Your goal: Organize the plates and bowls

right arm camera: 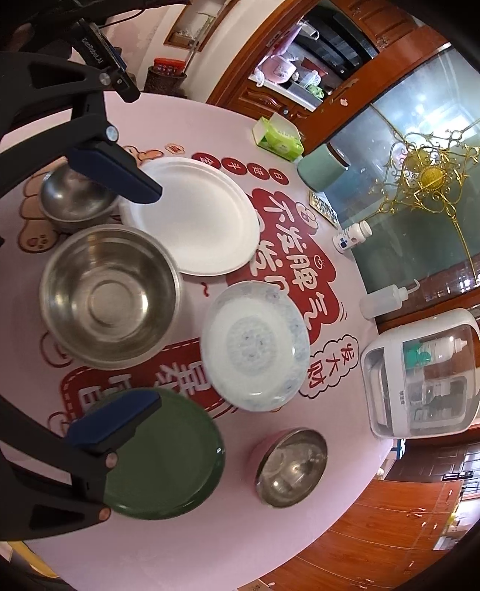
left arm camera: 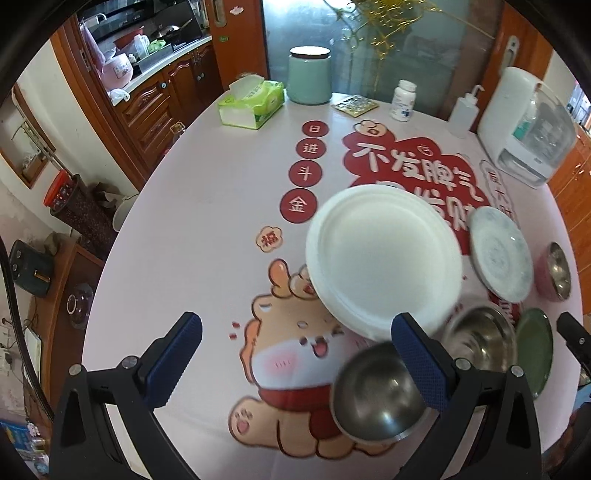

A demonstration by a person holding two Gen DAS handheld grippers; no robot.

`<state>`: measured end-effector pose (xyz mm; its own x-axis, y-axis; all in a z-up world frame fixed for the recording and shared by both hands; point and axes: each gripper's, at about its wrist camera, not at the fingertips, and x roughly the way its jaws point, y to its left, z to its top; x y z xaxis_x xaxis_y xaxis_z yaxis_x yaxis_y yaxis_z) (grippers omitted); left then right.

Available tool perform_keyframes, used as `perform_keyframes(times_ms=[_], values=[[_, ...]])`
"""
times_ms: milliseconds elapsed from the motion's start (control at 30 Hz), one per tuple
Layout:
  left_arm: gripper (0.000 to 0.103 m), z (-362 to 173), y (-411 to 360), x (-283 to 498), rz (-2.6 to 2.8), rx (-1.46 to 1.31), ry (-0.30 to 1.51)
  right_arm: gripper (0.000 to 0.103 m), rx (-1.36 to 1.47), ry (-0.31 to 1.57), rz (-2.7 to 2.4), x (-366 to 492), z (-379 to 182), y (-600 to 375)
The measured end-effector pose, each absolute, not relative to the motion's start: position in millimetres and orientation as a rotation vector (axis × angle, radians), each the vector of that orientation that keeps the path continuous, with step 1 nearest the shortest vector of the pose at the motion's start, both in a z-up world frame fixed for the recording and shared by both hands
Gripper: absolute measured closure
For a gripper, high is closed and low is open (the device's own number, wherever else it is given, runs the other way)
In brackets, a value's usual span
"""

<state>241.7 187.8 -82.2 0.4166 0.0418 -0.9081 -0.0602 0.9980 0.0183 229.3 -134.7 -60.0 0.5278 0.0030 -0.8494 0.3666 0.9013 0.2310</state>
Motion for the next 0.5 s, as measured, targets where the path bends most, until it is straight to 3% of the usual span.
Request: perform_keyframes(times_ms=[133, 500], values=[[0.001, -98, 195, 265, 0.07, -0.02, 1.149, 0.004, 0.396, 1.008, -0.223, 251, -70, -132], [0.001, -143, 200, 305, 0.027, -0.077, 1.195, 0.021, 0.34, 1.099, -0.135, 298, -113, -120]])
